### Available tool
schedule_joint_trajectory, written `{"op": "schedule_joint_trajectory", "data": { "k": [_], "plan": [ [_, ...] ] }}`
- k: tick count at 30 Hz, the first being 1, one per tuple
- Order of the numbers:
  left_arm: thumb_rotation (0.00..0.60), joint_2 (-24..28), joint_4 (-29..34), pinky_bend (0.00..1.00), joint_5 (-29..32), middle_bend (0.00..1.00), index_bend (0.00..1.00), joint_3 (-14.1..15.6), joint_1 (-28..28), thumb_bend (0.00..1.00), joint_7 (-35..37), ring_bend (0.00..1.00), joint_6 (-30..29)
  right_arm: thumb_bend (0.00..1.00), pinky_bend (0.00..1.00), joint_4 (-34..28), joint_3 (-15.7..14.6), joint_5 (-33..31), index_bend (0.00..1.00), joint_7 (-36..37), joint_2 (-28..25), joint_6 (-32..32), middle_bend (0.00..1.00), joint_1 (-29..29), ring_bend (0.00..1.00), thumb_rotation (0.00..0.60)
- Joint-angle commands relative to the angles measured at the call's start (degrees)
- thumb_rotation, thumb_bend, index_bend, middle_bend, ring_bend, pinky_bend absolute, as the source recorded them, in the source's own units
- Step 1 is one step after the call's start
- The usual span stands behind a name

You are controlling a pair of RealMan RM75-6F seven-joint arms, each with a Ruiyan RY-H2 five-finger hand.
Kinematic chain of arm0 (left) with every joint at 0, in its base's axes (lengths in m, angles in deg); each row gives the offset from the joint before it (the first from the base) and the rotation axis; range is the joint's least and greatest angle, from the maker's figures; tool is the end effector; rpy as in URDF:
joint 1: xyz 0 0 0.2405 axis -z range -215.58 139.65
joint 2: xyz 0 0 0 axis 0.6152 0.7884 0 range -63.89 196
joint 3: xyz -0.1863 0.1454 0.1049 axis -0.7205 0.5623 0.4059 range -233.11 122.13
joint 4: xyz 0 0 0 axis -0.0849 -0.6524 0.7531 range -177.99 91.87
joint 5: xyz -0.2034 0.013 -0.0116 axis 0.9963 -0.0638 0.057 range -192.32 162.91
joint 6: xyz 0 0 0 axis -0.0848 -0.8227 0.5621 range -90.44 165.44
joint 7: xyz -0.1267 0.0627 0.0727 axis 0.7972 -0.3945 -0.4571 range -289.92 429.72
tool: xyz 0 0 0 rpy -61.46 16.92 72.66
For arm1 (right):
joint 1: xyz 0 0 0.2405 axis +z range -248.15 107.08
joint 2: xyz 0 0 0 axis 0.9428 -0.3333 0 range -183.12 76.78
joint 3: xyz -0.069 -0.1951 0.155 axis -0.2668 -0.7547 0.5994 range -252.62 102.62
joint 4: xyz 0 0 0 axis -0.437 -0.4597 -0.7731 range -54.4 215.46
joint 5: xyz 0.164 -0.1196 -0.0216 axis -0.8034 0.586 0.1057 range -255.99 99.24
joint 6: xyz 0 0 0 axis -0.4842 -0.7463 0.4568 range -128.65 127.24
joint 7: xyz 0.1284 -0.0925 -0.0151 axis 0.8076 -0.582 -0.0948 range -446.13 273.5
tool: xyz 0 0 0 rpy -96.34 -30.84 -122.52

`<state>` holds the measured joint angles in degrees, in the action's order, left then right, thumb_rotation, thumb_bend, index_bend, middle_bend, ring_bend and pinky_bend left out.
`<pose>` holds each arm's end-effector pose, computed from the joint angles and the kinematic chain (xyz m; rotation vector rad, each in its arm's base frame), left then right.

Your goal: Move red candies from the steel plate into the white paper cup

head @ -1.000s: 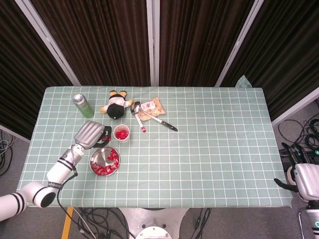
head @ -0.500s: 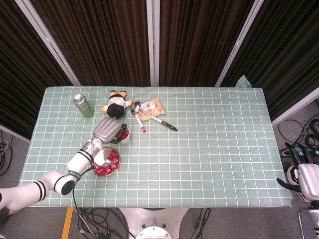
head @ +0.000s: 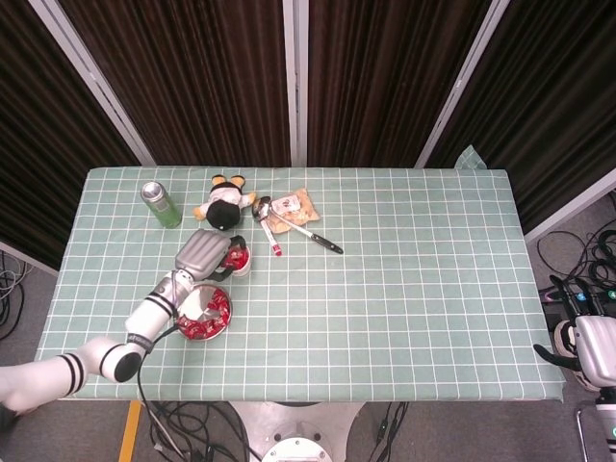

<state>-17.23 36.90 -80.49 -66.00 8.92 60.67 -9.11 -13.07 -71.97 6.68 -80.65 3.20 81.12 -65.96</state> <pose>-0.1507 0.3927 0.0084 -1.9261 -0.9679 -0.9002 -0.3211 -0.1947 0.2013 1.3895 -0.9387 0.8552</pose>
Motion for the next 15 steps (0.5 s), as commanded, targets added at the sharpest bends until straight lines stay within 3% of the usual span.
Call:
{"op": "schedule_joint_trajectory", "data": {
  "k": [1,8,15],
  "plan": [
    [0.6,2.6,3.2,1.0,-2.3,0.95,0.39,0.5,-3.6,0.36,2.9,0.93,-5.3,0.01,0.28,0.0,0.0,0.1,0.06,0.1,0.0,0.0,0.27,0.1,0.05,0.6],
    [0.6,6.4,4.7,1.0,-6.0,0.95,0.4,5.5,-11.4,0.34,6.3,0.93,-12.4,0.01,0.28,0.2,0.0,0.4,0.06,0.3,0.0,-0.2,0.27,0.3,0.05,0.6],
    [0.6,7.7,5.0,1.0,-10.4,0.95,0.47,11.0,-15.2,0.32,6.7,0.93,-13.2,0.01,0.28,-0.2,0.0,0.9,0.06,-0.2,0.2,-0.3,0.27,0.6,0.05,0.6]
  ]
}}
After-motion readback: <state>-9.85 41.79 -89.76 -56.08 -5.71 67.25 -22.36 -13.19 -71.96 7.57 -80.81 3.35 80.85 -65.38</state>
